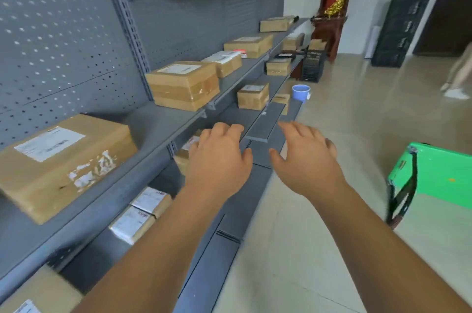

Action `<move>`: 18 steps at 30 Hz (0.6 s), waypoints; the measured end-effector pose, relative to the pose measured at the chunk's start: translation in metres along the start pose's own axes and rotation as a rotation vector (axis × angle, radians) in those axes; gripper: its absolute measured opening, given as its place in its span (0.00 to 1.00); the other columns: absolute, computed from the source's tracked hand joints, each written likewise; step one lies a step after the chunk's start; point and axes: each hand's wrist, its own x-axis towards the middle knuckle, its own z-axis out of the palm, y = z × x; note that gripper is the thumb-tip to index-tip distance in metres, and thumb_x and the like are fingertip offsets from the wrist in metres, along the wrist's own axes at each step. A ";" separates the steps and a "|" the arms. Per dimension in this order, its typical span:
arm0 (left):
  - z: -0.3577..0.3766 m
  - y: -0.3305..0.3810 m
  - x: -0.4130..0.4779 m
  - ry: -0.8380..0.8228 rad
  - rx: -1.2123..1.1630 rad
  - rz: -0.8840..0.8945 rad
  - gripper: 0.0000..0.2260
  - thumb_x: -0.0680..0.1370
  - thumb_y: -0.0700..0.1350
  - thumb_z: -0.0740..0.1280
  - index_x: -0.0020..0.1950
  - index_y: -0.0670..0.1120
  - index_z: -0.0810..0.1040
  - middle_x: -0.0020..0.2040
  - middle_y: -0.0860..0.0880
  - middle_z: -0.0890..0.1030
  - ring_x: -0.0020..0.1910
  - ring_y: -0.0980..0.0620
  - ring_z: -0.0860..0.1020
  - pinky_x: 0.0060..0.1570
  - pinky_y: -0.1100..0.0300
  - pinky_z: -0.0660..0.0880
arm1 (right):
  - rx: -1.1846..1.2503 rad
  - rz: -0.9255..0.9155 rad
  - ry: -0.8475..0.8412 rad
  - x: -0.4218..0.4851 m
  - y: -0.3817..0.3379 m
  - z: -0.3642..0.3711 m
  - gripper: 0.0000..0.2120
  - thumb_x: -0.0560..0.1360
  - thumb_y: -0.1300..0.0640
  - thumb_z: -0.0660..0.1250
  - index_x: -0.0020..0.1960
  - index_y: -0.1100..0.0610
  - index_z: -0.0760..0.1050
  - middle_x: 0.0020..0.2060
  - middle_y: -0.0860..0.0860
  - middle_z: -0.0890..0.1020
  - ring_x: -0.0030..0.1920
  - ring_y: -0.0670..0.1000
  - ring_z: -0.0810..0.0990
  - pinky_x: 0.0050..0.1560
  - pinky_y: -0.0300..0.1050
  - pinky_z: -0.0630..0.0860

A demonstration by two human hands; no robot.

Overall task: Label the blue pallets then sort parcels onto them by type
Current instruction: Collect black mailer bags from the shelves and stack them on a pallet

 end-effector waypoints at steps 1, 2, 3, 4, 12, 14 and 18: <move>0.011 0.018 0.012 -0.009 -0.004 0.023 0.22 0.79 0.56 0.64 0.72 0.54 0.70 0.67 0.49 0.74 0.66 0.43 0.71 0.60 0.45 0.70 | -0.007 0.022 0.003 0.007 0.021 -0.004 0.27 0.80 0.42 0.59 0.77 0.46 0.61 0.76 0.47 0.67 0.76 0.55 0.62 0.74 0.63 0.59; 0.022 0.036 0.024 -0.021 -0.012 0.043 0.22 0.79 0.56 0.64 0.73 0.54 0.70 0.67 0.49 0.74 0.66 0.43 0.71 0.59 0.45 0.70 | -0.013 0.041 0.002 0.014 0.042 -0.008 0.28 0.79 0.42 0.60 0.77 0.47 0.61 0.76 0.48 0.67 0.75 0.56 0.62 0.74 0.62 0.59; 0.033 0.054 0.035 -0.034 -0.025 0.061 0.22 0.79 0.56 0.64 0.73 0.53 0.70 0.68 0.49 0.73 0.66 0.43 0.71 0.60 0.44 0.70 | -0.015 0.057 -0.001 0.020 0.062 -0.012 0.28 0.79 0.42 0.60 0.77 0.48 0.61 0.76 0.49 0.67 0.75 0.56 0.62 0.75 0.61 0.59; 0.044 0.071 0.045 -0.047 -0.040 0.078 0.22 0.79 0.56 0.64 0.73 0.53 0.70 0.68 0.49 0.73 0.66 0.43 0.71 0.60 0.44 0.71 | -0.016 0.070 -0.003 0.025 0.082 -0.015 0.29 0.79 0.43 0.61 0.77 0.49 0.61 0.76 0.50 0.67 0.75 0.57 0.62 0.75 0.59 0.59; 0.122 0.175 0.118 -0.119 -0.147 0.176 0.22 0.81 0.58 0.62 0.73 0.53 0.70 0.68 0.49 0.74 0.66 0.44 0.72 0.61 0.45 0.71 | -0.034 0.191 0.008 0.072 0.196 -0.029 0.29 0.79 0.43 0.61 0.78 0.50 0.61 0.77 0.49 0.66 0.76 0.55 0.62 0.76 0.59 0.59; 0.138 0.191 0.139 -0.127 -0.178 0.186 0.22 0.81 0.58 0.61 0.73 0.53 0.70 0.69 0.49 0.74 0.66 0.44 0.72 0.61 0.46 0.71 | -0.045 0.225 0.011 0.088 0.217 -0.029 0.29 0.79 0.44 0.61 0.78 0.50 0.61 0.77 0.50 0.66 0.77 0.55 0.61 0.76 0.59 0.59; 0.174 0.210 0.186 -0.143 -0.217 0.208 0.21 0.81 0.58 0.60 0.72 0.52 0.71 0.69 0.49 0.74 0.66 0.44 0.72 0.60 0.45 0.70 | -0.068 0.297 0.002 0.128 0.252 -0.019 0.29 0.80 0.44 0.61 0.78 0.50 0.61 0.78 0.50 0.65 0.77 0.55 0.61 0.77 0.58 0.57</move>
